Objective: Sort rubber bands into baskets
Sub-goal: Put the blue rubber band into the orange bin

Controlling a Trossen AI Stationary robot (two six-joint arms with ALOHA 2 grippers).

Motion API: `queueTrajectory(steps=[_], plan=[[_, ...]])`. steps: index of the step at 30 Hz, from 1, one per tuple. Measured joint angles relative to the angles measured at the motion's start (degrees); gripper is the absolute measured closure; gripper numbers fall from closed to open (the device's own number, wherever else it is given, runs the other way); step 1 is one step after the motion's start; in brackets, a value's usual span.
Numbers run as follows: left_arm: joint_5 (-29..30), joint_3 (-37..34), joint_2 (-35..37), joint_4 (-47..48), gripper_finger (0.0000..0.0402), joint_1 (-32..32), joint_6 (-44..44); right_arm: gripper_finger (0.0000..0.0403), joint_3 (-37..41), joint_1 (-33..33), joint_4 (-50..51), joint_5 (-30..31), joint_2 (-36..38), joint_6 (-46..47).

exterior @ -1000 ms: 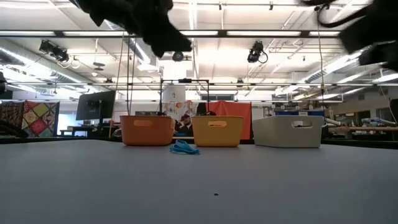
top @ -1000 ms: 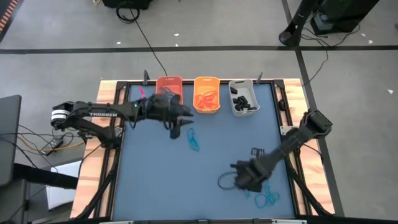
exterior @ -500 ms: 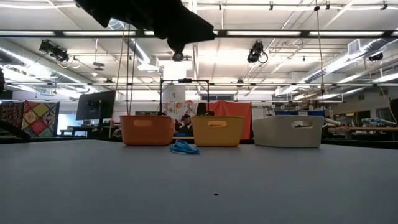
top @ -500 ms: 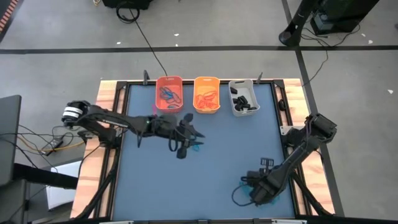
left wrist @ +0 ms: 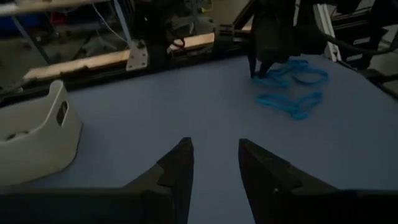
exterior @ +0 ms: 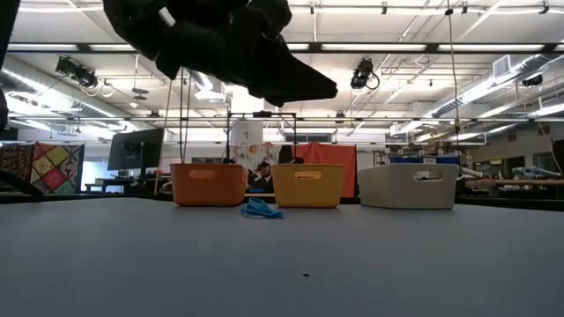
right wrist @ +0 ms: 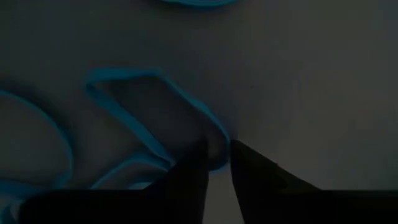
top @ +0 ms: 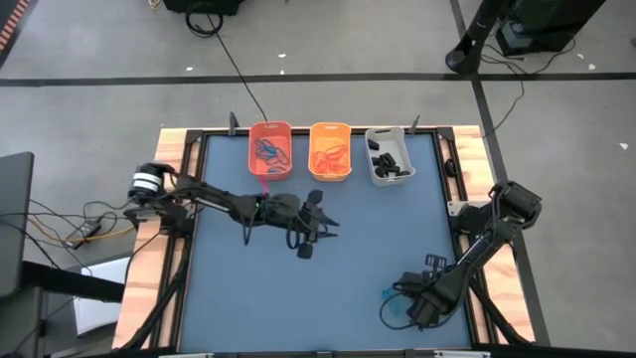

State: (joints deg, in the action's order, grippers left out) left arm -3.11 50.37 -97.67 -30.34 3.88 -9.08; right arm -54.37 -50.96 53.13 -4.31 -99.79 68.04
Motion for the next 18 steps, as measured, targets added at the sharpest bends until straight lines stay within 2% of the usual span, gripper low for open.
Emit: queueTrajectory(steps=[4, 6, 14, 18], plan=[[-0.02, 0.02, -2.16, -3.8, 0.0271, -0.15, -1.5, 0.0381, -0.38, -0.07, -0.38, 1.16, -0.07, 1.28], [-0.04, 0.04, -2.73, -4.71, 0.0271, -0.15, -1.42, 0.0392, -0.92, -0.11, 0.18, 2.63, -0.19, 1.84], [-0.06, 0.06, -5.65, -7.59, 0.0271, -0.17, -1.25, 0.0396, -4.25, 0.69, 6.12, 27.31, -0.48, 10.9], [-0.07, 0.06, -6.76, -11.36, 0.0271, -0.16, -1.18, 0.0397, -5.44, 3.39, 7.67, 38.05, -0.48, 14.55]])
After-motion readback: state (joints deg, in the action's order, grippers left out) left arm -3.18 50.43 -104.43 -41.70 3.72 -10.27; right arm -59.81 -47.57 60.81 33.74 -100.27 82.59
